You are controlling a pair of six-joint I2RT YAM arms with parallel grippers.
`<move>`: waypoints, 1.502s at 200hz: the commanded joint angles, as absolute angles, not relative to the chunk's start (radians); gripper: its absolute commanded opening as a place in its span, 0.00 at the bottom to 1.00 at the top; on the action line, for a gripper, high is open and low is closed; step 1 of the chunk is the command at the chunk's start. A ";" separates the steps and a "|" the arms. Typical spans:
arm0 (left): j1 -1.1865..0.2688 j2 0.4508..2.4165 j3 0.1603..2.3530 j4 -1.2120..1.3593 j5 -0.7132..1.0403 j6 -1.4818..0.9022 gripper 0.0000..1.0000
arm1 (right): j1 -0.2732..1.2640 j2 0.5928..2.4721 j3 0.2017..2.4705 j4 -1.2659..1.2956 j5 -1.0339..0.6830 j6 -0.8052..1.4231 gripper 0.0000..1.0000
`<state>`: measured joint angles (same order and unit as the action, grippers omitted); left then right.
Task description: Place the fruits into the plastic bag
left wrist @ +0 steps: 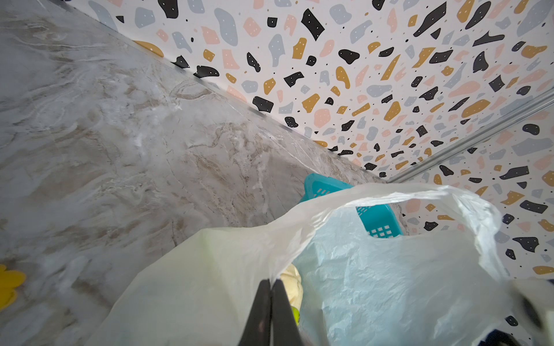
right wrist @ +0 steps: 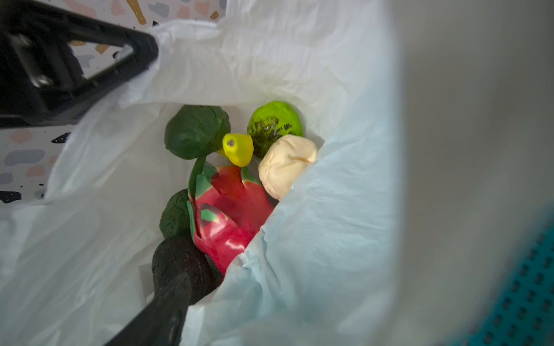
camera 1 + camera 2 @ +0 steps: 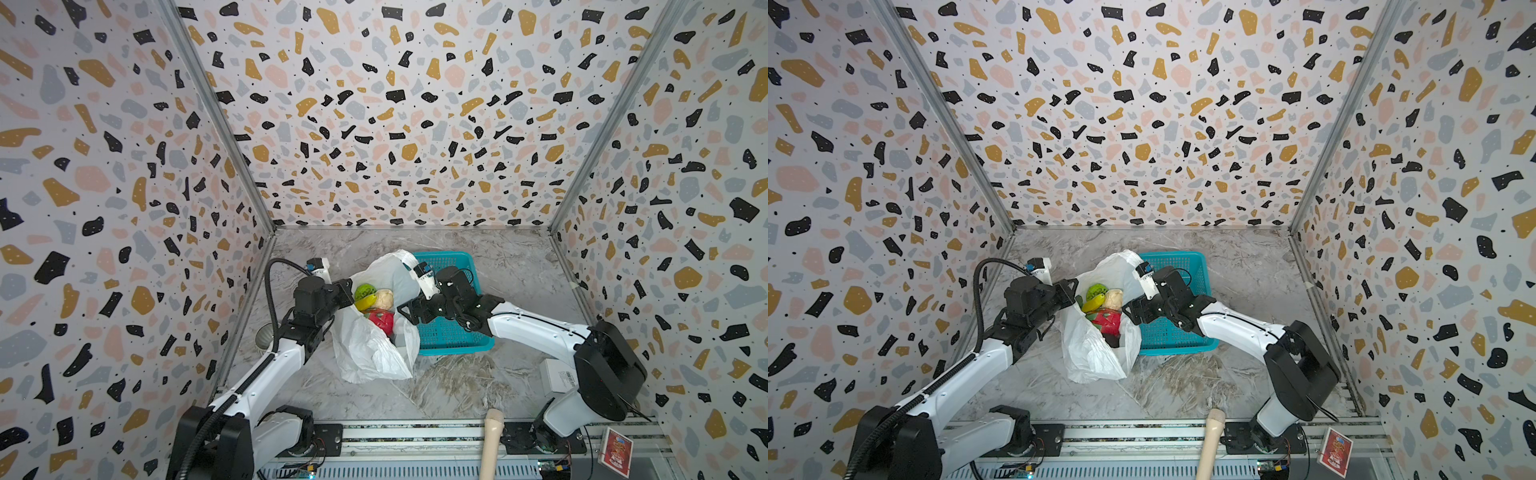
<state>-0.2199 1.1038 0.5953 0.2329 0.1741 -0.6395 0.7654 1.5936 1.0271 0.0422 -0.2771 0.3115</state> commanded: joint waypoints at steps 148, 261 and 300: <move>-0.303 1.213 0.778 0.274 0.199 -0.626 0.00 | 0.713 1.570 1.334 -0.104 0.031 0.184 0.00; -0.419 1.332 0.910 0.319 0.195 -0.633 0.00 | 0.615 1.504 1.396 -0.181 0.247 0.098 0.00; -0.419 1.288 0.885 0.327 0.166 -0.623 0.00 | 0.615 1.510 1.408 -0.222 0.157 0.100 0.00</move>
